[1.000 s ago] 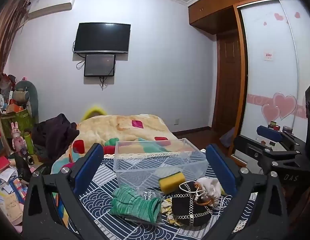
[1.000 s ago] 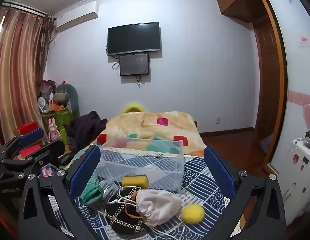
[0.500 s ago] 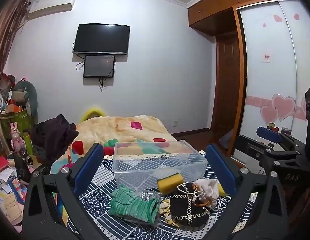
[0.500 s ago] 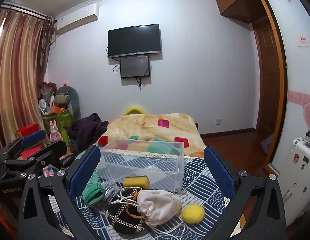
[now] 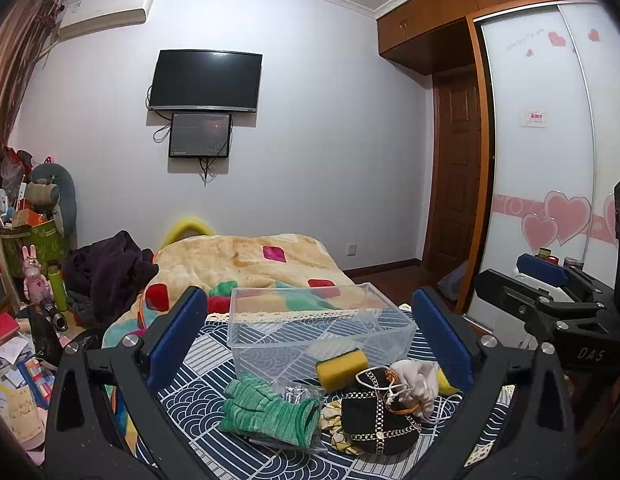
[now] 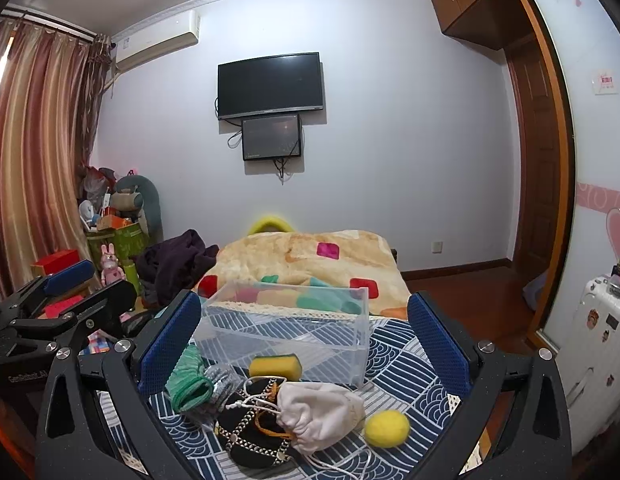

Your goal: Organize soft objects

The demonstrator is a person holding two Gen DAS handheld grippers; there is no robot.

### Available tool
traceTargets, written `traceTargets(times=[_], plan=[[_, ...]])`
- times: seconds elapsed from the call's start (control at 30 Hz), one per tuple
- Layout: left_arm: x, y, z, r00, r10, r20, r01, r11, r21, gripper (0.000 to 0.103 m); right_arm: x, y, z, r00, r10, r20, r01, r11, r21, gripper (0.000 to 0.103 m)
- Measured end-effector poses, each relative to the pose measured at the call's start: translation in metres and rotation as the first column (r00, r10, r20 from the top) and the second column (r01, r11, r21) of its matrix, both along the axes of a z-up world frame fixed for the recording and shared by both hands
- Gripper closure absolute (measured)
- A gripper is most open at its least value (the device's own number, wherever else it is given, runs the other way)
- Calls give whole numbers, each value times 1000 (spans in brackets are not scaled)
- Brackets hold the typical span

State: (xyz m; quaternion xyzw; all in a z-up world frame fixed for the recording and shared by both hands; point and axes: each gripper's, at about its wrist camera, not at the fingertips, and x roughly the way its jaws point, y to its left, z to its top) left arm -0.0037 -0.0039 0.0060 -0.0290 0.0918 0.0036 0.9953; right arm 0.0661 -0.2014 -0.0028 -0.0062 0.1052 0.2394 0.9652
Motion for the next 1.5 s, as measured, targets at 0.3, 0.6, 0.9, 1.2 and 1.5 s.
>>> traceTargets(times=[0.3, 0.6, 0.9, 1.2, 1.5], plan=[[0, -1, 1, 1000, 1, 3, -1, 1000, 1, 0, -2, 0, 0, 1000, 0, 6, 0, 1000, 5, 0], [-1, 0, 6, 1000, 0, 9, 0, 1000, -2, 0, -3, -1, 1, 1000, 3, 12, -3, 1000, 9, 0], [-3, 1, 8, 1000, -2, 13, 2, 1000, -5, 0, -4, 0, 2, 1000, 4, 14, -4, 1000, 9, 0], [-5, 0, 9, 1000, -2, 14, 2, 1000, -3, 0, -5, 0, 2, 1000, 6, 16, -6, 1000, 11, 0], [-4, -1, 10, 1000, -5, 16, 5, 1000, -1, 0, -6, 0, 3, 1000, 8, 15, -8, 1000, 12, 0]])
